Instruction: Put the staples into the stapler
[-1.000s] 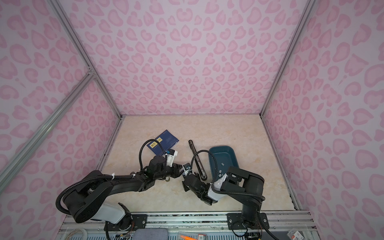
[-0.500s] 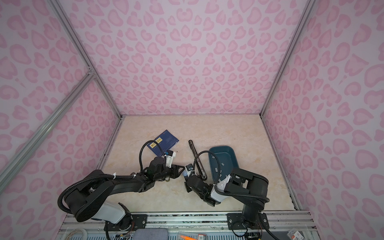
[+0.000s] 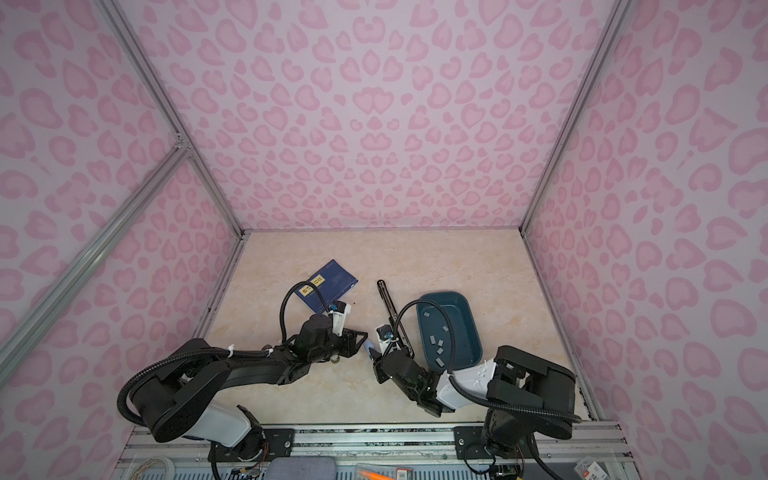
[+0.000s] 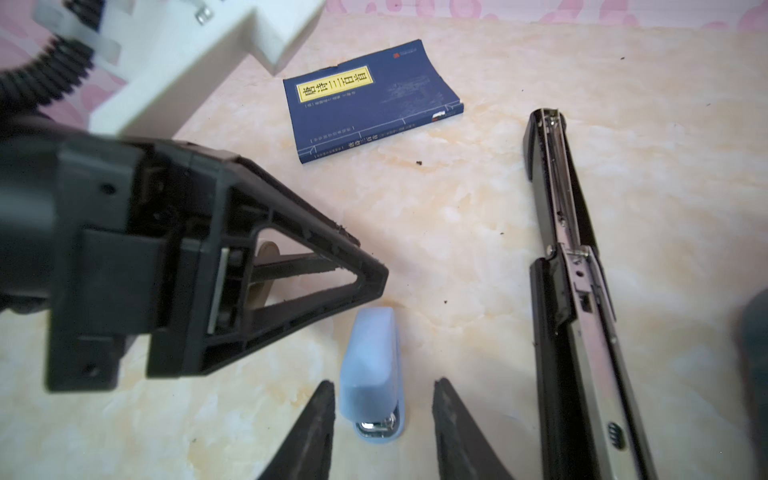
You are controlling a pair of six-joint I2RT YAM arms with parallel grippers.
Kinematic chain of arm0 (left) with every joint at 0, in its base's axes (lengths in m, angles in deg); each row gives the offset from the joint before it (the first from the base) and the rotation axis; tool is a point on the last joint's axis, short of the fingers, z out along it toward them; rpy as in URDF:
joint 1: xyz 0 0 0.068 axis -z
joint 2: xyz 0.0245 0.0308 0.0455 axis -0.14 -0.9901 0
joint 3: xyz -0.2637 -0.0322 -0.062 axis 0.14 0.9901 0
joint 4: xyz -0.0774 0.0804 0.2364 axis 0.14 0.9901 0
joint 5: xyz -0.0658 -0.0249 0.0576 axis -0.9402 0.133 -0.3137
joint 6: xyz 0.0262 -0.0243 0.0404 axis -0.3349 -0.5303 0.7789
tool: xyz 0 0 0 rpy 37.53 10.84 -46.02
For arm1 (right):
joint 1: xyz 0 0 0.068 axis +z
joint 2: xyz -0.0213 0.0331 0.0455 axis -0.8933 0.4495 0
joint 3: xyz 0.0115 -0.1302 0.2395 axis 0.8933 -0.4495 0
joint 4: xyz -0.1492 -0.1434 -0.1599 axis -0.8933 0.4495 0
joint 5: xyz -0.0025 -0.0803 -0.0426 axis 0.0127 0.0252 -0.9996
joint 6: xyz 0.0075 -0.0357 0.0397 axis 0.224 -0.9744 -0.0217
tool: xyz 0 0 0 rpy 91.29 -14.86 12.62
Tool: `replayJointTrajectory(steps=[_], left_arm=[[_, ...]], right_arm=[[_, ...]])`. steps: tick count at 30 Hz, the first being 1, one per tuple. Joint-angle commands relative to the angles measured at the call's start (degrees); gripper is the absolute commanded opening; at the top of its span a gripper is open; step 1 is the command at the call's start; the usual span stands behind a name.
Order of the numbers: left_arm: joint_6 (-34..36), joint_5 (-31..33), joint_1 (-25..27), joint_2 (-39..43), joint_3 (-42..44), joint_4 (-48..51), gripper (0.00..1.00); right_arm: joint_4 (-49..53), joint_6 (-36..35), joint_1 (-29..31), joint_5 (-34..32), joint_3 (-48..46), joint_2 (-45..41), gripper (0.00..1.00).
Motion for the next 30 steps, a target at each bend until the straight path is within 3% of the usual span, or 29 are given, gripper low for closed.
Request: replayJointTrajectory(steps=[1,13,30], left_arm=[[0.82,0.20,0.15,-0.51,-0.31,-0.23,0.47],[1.26,-0.15,0.60,-2.68,-0.51,-0.67,0.46],[1.06,-0.37,0.86,-4.31,-0.28,-1.79,0.45]], right_arm=[[2.06,-1.07,0.12,-0.95,0.70,-0.47,0.35],[4.15,-1.05,0.04,-0.16,6.64,8.49,0.25],[3.01,1.57,-0.23,-0.08,5.75,11.88,0.20]])
